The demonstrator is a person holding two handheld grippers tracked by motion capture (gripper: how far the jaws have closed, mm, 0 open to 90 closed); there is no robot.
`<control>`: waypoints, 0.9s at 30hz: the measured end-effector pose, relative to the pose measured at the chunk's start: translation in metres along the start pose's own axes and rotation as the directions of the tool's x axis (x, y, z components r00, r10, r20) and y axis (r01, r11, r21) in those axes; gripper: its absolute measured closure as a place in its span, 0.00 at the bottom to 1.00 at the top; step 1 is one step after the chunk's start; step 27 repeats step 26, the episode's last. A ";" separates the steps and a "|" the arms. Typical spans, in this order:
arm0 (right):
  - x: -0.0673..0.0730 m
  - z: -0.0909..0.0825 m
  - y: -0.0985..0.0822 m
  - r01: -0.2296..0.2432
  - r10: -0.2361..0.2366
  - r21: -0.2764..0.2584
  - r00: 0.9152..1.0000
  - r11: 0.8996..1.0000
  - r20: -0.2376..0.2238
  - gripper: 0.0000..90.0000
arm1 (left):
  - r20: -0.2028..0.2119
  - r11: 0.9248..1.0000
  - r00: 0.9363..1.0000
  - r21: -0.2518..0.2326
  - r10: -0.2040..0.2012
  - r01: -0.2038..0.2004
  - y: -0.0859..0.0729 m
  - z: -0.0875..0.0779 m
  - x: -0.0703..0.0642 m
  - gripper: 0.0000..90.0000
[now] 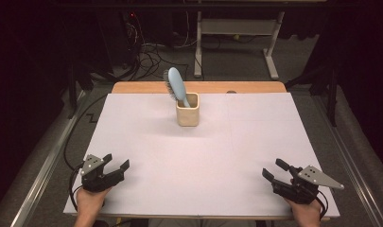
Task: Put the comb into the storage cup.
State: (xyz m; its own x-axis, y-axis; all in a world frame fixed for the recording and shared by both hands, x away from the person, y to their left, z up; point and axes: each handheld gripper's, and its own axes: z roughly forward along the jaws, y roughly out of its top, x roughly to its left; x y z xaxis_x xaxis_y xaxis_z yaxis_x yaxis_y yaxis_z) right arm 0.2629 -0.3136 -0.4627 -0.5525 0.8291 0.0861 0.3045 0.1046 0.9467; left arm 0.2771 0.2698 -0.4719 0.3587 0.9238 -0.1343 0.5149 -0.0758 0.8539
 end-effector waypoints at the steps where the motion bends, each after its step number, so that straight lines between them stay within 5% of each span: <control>1: 0.000 0.000 0.000 0.000 0.000 0.000 1.000 1.000 0.000 0.37 | -0.001 1.000 1.000 -0.003 -0.005 0.005 0.000 0.000 0.000 0.29; 27: -0.001 0.001 0.000 -0.003 0.003 0.006 1.000 1.000 0.004 0.36 | -0.014 1.000 1.000 0.004 0.000 0.000 -0.002 -0.002 0.003 0.29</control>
